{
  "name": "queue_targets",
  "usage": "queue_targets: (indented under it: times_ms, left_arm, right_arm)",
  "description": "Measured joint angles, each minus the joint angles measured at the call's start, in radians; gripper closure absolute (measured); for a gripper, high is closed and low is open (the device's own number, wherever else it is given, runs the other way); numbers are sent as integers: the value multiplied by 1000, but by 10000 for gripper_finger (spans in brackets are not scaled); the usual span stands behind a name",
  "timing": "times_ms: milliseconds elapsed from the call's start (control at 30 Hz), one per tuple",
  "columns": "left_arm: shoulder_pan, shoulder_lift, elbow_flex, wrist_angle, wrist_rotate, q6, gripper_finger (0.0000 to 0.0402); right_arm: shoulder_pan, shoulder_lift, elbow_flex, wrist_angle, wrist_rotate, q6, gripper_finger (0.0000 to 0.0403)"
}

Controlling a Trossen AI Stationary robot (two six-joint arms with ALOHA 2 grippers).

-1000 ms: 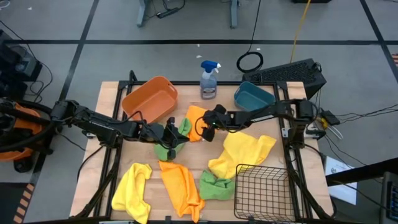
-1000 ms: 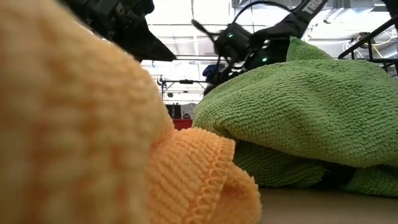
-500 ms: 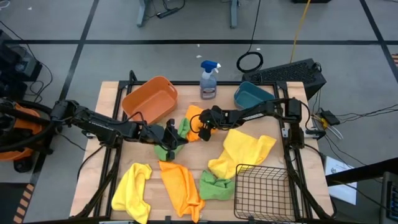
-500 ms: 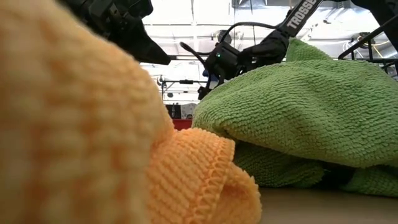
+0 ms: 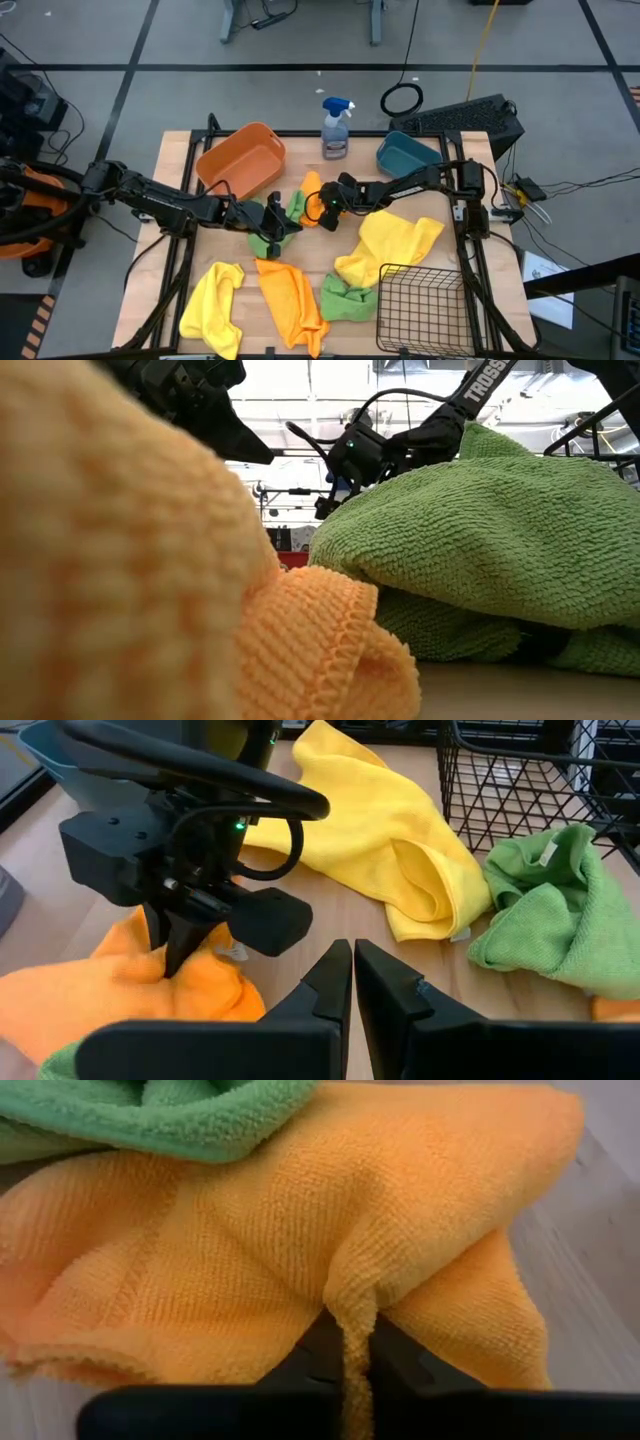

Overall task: Sort microfiber towel by color & place in baskets
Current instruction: Put the top center orange microfiber towel into the blue bin

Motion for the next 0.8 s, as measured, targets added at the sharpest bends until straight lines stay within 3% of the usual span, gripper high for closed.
queue_targets:
  times_ms: [233,600,800]
  left_arm:
    - [0,0,0,1,-30,1,378]
    - [0,0,0,44,-61,2,378]
    - [-25,0,0,139,-61,56,366]
  right_arm:
    - [24,-81,-8,-54,-2,-1,387]
    - [164,-368,-5,-127,1,-139,399]
    - [258,-455,-5,-136,107,-141,399]
